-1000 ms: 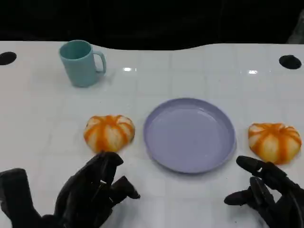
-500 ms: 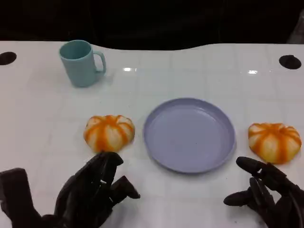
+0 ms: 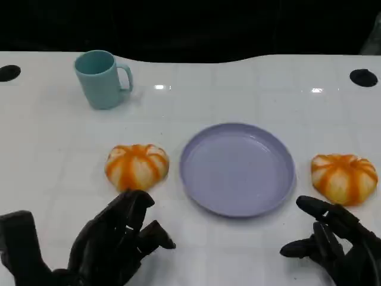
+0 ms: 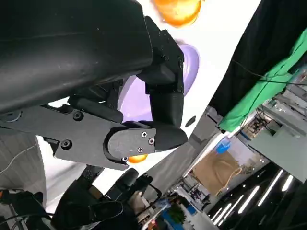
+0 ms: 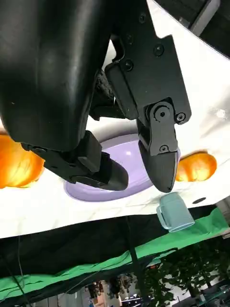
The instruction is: Grasp the bread from the table and place it into the plate.
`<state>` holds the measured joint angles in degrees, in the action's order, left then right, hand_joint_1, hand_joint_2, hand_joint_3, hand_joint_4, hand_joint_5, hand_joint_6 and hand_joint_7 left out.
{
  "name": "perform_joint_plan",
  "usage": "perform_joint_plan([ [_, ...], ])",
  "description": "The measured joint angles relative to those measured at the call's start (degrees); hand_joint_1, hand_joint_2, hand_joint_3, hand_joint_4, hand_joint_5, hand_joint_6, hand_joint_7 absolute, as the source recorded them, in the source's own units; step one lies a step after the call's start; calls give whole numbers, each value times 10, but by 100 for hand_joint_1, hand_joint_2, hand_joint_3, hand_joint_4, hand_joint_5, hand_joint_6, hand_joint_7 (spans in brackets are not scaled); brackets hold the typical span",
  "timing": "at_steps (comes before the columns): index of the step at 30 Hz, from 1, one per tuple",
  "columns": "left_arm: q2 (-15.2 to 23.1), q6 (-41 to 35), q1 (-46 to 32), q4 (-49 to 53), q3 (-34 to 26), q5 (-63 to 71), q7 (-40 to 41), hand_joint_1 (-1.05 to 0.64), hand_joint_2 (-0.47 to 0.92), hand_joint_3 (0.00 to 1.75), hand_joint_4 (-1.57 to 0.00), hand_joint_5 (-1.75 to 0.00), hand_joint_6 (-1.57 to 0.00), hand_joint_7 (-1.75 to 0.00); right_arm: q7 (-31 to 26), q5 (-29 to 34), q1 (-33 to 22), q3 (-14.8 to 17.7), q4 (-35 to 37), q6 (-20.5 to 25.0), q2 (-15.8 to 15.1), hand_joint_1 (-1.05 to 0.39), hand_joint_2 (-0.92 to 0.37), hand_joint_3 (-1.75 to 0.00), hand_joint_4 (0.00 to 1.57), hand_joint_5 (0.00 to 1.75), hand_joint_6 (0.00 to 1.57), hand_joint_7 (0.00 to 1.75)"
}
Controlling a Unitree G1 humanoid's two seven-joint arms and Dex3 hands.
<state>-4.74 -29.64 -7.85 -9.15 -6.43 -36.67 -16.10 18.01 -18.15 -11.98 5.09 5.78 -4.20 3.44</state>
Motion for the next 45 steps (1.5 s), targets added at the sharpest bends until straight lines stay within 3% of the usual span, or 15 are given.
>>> perform_joint_plan([
  [31,0,-1,1,0,-2,-2,0,-51,92,42,-67,-175,-48,-167,-3,7,0,0,0,0,0,-79,-92,-29,84,101,96,47],
  [32,0,-1,1,0,-2,-2,0,-53,92,47,-62,-175,-49,-156,-2,7,0,0,0,0,0,-78,-92,-29,84,101,95,47],
  [38,29,94,20,15,17,65,-34,-54,92,50,-59,-175,-50,-147,-2,8,4,-1,0,0,3,-78,-92,-29,84,101,95,47],
  [45,30,107,20,27,23,67,-40,-54,92,50,-59,-175,-50,-146,-2,9,5,-2,0,-1,5,-78,-92,-29,84,100,95,47],
])
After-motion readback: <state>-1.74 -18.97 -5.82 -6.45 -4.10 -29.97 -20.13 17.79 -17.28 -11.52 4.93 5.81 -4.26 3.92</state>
